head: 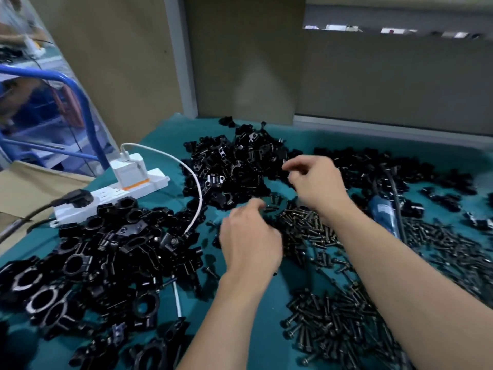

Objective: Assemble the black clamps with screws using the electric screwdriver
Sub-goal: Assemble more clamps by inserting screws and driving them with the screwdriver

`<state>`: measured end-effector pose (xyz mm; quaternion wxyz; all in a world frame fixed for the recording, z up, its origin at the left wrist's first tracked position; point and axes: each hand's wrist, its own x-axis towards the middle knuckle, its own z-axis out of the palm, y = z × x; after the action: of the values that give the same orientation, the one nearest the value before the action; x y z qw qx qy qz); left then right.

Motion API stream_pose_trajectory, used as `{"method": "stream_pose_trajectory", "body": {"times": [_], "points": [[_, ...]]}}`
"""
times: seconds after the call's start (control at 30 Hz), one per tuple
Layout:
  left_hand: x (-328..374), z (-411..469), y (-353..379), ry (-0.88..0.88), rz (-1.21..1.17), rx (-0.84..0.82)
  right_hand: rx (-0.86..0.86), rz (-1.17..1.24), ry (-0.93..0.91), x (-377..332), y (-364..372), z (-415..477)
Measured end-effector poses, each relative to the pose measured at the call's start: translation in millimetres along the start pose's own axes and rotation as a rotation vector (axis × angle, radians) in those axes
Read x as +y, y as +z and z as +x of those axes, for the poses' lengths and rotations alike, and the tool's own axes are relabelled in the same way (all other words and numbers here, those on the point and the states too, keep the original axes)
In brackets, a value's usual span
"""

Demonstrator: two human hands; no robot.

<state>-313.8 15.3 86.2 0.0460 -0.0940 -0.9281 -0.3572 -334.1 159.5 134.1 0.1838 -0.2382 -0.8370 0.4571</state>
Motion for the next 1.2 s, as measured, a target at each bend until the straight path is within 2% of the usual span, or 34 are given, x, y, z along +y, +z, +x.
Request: {"method": "stream_pose_trajectory", "body": {"times": [0.07, 0.13, 0.2, 0.27, 0.33, 0.4, 0.47, 0.6, 0.73, 0.83, 0.9, 1.07, 1.2], "points": [[0, -1, -7, 0.008, 0.101, 0.085, -0.036, 0.617, 0.242, -5, -18, -20], [7, -9, -11, 0.093, -0.043, 0.154, -0.092, 1.007, 0.38, 0, -37, -45], [19, -21, -13, 0.159, -0.366, 0.095, -0.123, 1.095, 0.405, 9, -48, -68], [34, -36, -8, 0.225, -0.58, -0.084, -0.1, 1.134, 0.438, 20, -57, -85], [42, -49, 4, 0.31, -0.59, -0.222, -0.073, 1.222, 0.478, 30, -63, -96], [44, -57, 18, 0.387, -0.498, -0.283, -0.037, 1.259, 0.458, 38, -66, -104], [43, -58, 28, 0.411, -0.467, -0.315, -0.043, 1.235, 0.403, 48, -66, -111], [42, -50, 32, 0.403, -0.62, -0.284, -0.092, 1.061, 0.261, 56, -66, -120], [44, -47, 35, 0.232, -0.846, -0.272, -0.093, 0.821, 0.07, 56, -72, -125], [48, -49, 35, 0.117, -0.916, -0.279, 0.043, 0.476, -0.076, 60, -76, -128], [49, -51, 32, 0.127, -0.92, -0.302, 0.116, 0.412, -0.136, 63, -76, -126], [46, -49, 28, 0.178, -0.853, -0.318, 0.195, 0.3, -0.16, 69, -75, -119], [42, -50, 21, 0.423, -0.502, -0.358, 0.25, 0.194, -0.148, 68, -73, -121]]}}
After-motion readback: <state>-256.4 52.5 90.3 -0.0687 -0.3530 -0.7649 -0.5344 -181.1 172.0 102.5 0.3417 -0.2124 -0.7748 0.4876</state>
